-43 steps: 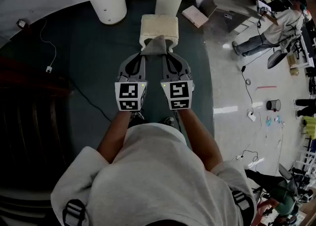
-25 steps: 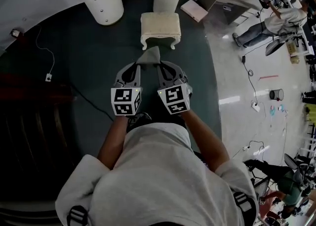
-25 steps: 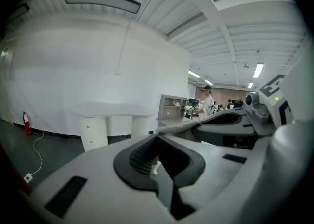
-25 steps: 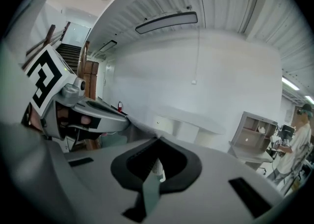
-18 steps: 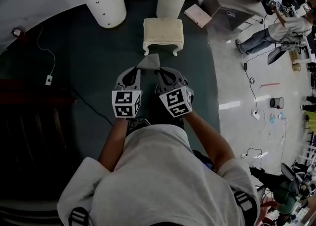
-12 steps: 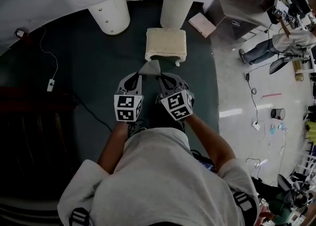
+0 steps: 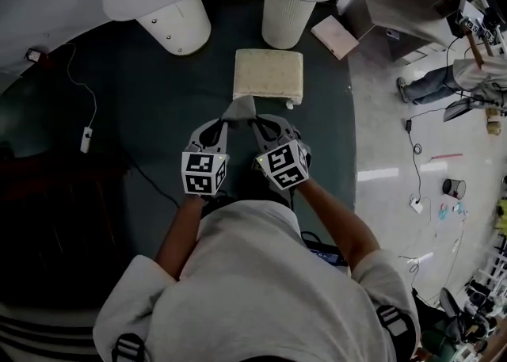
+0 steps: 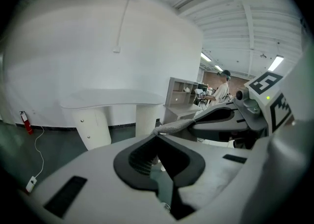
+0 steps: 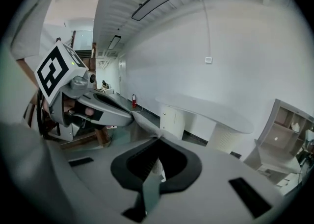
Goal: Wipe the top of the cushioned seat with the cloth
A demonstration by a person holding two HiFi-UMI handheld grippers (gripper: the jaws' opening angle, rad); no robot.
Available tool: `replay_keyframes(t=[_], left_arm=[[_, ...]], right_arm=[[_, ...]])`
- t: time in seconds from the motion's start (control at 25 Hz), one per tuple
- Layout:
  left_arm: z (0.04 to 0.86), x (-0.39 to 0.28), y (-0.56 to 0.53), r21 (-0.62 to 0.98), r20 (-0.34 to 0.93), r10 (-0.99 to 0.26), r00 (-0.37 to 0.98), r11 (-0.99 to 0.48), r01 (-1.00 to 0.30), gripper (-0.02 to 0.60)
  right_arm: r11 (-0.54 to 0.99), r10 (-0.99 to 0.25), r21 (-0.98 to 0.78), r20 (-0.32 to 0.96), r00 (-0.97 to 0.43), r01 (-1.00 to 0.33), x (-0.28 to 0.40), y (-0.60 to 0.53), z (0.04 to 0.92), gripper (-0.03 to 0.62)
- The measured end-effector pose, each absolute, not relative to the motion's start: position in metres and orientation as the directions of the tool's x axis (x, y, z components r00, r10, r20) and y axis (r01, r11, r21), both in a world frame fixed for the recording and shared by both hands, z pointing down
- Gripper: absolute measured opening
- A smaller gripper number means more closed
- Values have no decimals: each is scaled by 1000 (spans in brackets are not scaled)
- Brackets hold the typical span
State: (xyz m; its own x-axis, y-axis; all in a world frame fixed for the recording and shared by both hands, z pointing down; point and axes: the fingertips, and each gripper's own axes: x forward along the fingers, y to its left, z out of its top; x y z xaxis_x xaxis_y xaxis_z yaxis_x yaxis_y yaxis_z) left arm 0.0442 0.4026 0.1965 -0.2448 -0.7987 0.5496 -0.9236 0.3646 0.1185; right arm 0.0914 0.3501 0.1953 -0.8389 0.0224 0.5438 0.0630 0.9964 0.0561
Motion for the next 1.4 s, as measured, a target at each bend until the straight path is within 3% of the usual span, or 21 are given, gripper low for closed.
replay_keyframes(t=[0.24, 0.4, 0.68, 1.04, 1.4], left_arm=[[212, 31, 380, 122, 594, -764, -251, 394, -911, 18], [210, 6, 367, 128, 602, -758, -251, 402, -907, 18], [223, -38, 330, 194, 642, -736, -216, 428, -882, 18], [280, -121, 274, 181, 684, -714, -149, 364, -914, 18], [386, -178, 238, 211, 722, -691, -46, 283, -935, 18]], right_arm=[[993, 79, 24, 564, -822, 112, 77, 325, 212, 14], [972, 130, 81, 601, -789, 222, 56, 316, 207, 14], [928, 272, -39, 750, -603, 370, 30, 292, 215, 14], [971, 183, -46, 773, -607, 235, -54, 222, 285, 14], [992, 124, -84, 789, -601, 93, -100, 204, 382, 14]])
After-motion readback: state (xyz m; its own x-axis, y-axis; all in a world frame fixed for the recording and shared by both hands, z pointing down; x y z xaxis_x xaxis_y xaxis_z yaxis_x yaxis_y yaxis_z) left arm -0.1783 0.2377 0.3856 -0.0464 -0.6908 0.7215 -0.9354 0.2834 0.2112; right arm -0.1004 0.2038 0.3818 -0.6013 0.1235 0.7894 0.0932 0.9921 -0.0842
